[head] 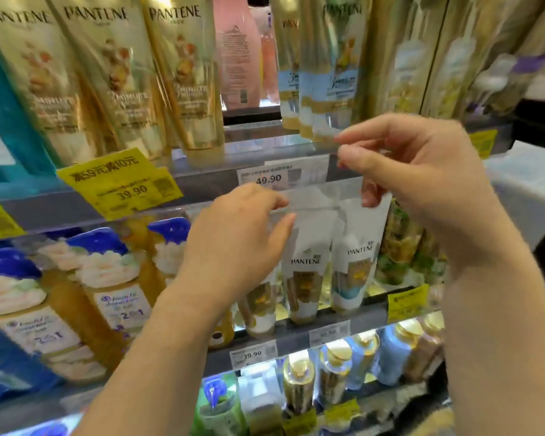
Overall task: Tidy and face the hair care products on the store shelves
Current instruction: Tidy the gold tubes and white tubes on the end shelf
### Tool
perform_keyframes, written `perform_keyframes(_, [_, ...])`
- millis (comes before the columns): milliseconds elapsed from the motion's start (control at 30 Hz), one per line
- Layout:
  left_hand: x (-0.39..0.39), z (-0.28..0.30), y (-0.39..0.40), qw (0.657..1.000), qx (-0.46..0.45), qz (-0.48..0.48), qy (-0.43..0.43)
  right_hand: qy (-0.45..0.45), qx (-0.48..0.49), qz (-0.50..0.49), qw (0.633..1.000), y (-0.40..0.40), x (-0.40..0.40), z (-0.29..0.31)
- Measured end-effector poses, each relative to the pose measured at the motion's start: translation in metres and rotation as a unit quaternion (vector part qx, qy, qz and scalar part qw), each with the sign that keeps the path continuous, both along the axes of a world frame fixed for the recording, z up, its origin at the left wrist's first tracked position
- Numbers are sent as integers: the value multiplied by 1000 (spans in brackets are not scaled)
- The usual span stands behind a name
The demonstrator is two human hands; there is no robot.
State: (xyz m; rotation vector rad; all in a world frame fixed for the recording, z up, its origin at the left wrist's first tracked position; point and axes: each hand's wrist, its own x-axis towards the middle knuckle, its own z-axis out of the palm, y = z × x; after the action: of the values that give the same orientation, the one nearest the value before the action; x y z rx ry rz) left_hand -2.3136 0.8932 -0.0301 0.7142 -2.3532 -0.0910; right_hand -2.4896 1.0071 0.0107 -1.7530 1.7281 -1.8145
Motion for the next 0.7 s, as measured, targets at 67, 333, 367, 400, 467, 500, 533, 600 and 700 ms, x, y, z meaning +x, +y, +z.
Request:
perform_keyframes(67, [-8,-7,2,1000,25,7,-10,-31,18,-34,999,11,-14,-19])
perform_keyframes(333, [-46,-24,15,995,68,45,-54,-41,114,-190,974,29,-61,-59])
perform_keyframes(367, [-50,-25,16,994,73,53,-57,-38,127,-196,972,30,-63,-62])
perform_keyframes(400, [-54,-27,16,994,73,62,-57,-33,138,-204,969,30,-64,-65])
perform_keyframes(467, [-59,-30,16,994,67,80,-41,-17,150,-217,964,29,-66,-72])
perform_keyframes(500, [-61,-31,15,994,64,89,-29,-10,155,-216,964,27,-66,-74])
perform_keyframes(533, [-63,-33,15,993,63,97,-17,-1,161,-211,964,24,-66,-77])
perform_keyframes(600, [-66,-34,14,992,64,113,2,18,176,-197,964,18,-66,-82])
perform_keyframes(700, [-69,-34,12,989,76,128,17,17,171,-184,968,9,-67,-85])
